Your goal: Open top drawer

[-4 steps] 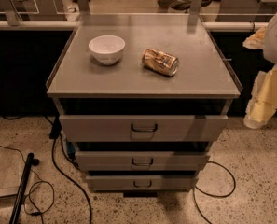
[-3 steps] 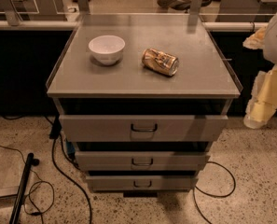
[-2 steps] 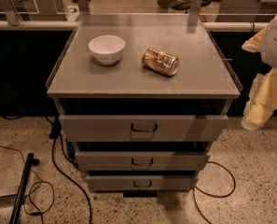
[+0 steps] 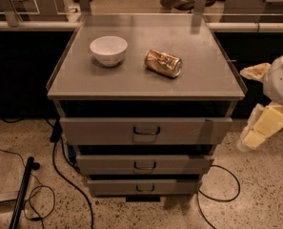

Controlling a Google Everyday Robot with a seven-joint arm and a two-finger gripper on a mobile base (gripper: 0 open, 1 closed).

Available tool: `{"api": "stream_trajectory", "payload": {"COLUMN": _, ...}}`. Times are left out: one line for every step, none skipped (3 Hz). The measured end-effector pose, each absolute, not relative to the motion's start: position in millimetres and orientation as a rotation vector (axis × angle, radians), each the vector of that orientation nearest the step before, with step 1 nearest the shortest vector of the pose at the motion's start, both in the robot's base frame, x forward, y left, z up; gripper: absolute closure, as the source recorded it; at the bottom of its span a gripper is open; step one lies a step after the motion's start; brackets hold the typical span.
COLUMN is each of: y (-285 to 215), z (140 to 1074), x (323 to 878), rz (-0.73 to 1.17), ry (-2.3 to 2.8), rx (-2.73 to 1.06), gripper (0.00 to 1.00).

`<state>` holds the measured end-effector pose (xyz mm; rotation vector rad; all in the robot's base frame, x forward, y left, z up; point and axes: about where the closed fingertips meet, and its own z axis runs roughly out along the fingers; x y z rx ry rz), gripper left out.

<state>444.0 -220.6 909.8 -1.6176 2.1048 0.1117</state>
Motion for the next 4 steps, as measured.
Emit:
{"api": "stream_trajectory", "payload": {"y": -218, "z": 898, "x": 454, "rz": 0.179, "ry": 1.951, "rx": -1.504, "gripper": 0.0}}
{"api": "stream_trajectory", "payload": {"y": -212, "z": 889, "x": 461, "rz": 0.198, "ry": 1.885, "rx": -1.435, "gripper": 0.0}}
{"api": "stream_trajectory", "payload": {"y": -212, "z": 889, "x": 461, "rz": 0.198, "ry": 1.885, "rx": -1.436, "gripper": 0.0}}
{"api": "stream_trajectory", "payload": {"y": -207, "z": 870, "x": 462, "rz": 0.237, "ry": 1.914, "rx": -1.449, "gripper": 0.0}}
